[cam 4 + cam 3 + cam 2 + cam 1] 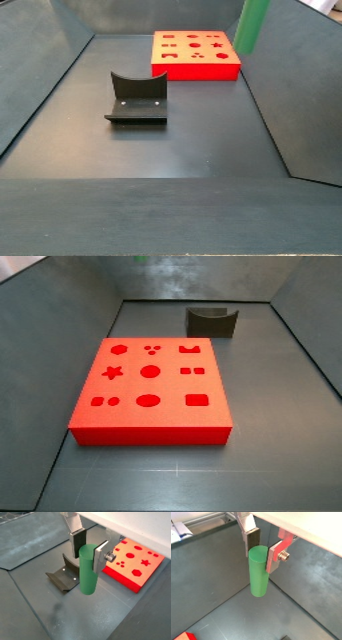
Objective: Pick up the round object. Move up. Move to above the board. Insert the round object.
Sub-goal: Move to above the board.
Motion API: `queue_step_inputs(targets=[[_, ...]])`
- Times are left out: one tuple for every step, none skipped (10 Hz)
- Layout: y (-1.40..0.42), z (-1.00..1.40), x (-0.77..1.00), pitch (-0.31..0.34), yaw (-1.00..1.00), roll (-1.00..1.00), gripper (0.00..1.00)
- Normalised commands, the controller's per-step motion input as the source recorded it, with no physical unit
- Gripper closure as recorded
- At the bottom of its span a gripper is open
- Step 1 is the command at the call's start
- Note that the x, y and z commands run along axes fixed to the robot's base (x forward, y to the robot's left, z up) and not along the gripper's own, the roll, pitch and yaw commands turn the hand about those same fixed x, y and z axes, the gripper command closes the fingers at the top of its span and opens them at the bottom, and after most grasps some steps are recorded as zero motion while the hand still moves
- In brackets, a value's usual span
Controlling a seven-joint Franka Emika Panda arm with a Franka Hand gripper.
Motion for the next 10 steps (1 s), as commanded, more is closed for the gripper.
queue_step_inputs(targets=[[0.04,0.22,0.00,0.044,-0.06,-0.16,1.00],[-1.00,0.16,0.27,0.581,-0.30,0.01,1.00],[-1.00,0.15,0.27,0.574,-0.29,0.02,1.00],[-1.00,0.16,0.29,0.465,-0.10,0.08,1.00],[-1.00,0.16,0.30,0.347,-0.02,0.05,1.00],[-1.00,0.16,0.30,0.250,-0.01,0.02,1.00],[-1.00,0.16,0.30,0.177,0.00,0.00,1.00],[-1.00,0.16,0.31,0.130,0.01,0.00,1.00],[-1.00,0.16,0.32,0.108,0.01,0.00,1.00],[-1.00,0.17,0.33,0.114,0.01,-0.01,1.00]])
